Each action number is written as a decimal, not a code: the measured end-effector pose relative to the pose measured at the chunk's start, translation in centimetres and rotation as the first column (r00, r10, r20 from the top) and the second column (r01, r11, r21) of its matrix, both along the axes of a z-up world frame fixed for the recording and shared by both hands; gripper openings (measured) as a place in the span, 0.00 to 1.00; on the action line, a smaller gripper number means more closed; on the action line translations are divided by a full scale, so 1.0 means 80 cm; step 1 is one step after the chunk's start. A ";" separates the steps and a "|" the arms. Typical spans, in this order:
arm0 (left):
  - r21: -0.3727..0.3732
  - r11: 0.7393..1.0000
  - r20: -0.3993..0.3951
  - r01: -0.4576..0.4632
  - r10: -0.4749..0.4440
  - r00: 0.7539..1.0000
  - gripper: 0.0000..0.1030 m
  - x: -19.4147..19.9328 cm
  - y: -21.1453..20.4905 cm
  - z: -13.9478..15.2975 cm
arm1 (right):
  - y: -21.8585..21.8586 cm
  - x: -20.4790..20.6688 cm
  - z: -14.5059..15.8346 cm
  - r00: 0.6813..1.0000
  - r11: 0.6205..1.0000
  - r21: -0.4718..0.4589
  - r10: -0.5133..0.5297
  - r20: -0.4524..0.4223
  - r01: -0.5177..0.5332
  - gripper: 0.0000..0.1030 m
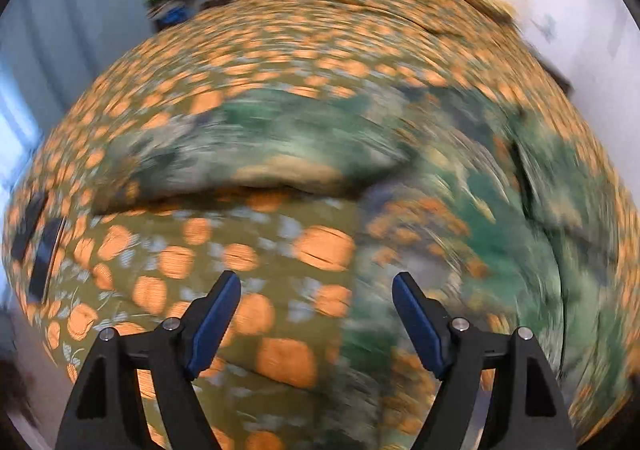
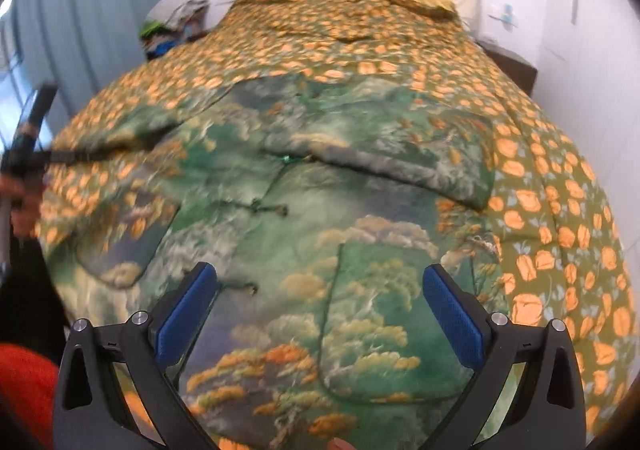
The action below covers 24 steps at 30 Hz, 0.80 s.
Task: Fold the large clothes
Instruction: 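Grasp the other sleeve with the left tool and lift it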
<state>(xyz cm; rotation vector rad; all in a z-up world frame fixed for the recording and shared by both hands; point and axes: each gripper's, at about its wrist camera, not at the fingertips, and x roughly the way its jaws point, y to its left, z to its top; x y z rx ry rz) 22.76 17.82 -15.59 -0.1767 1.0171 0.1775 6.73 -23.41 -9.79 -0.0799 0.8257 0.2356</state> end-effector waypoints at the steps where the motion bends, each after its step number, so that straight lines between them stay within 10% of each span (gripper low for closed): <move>1: -0.051 0.998 -0.003 -0.037 0.037 0.999 0.78 0.004 0.025 0.002 | 0.003 -0.002 0.000 1.000 1.000 -0.007 0.006 -0.001 -0.006 1.00; 10: -0.248 0.894 -0.074 -0.372 0.366 0.928 0.78 0.061 0.243 -0.037 | 0.036 -0.012 0.006 0.998 0.998 -0.039 0.056 0.006 -0.056 1.00; 16: -0.396 0.730 -0.166 -0.556 0.539 0.826 0.77 0.074 0.315 -0.093 | 0.061 -0.018 0.006 0.995 0.992 -0.067 0.103 -0.011 -0.104 1.00; 17: -0.406 0.708 -0.155 -0.577 0.569 0.807 0.72 0.072 0.320 -0.097 | 0.064 -0.018 0.006 0.994 0.991 -0.069 0.110 -0.014 -0.111 1.00; 18: -0.401 0.697 -0.141 -0.595 0.595 0.792 0.46 0.070 0.321 -0.096 | 0.066 -0.019 0.006 0.993 0.991 -0.072 0.115 -0.016 -0.115 1.00; 19: -0.392 0.694 -0.138 -0.604 0.605 0.784 0.24 0.070 0.324 -0.098 | 0.070 -0.019 0.006 0.993 0.990 -0.076 0.120 -0.018 -0.121 1.00; 22: -0.346 0.725 -0.080 -0.596 0.610 0.789 0.13 0.064 0.313 -0.078 | 0.077 -0.022 0.007 0.991 0.988 -0.077 0.135 -0.019 -0.136 1.00; 24: -0.250 0.795 0.004 -0.552 0.571 0.821 0.11 0.068 0.292 -0.039 | 0.078 -0.024 0.006 0.990 0.987 -0.071 0.140 -0.017 -0.141 1.00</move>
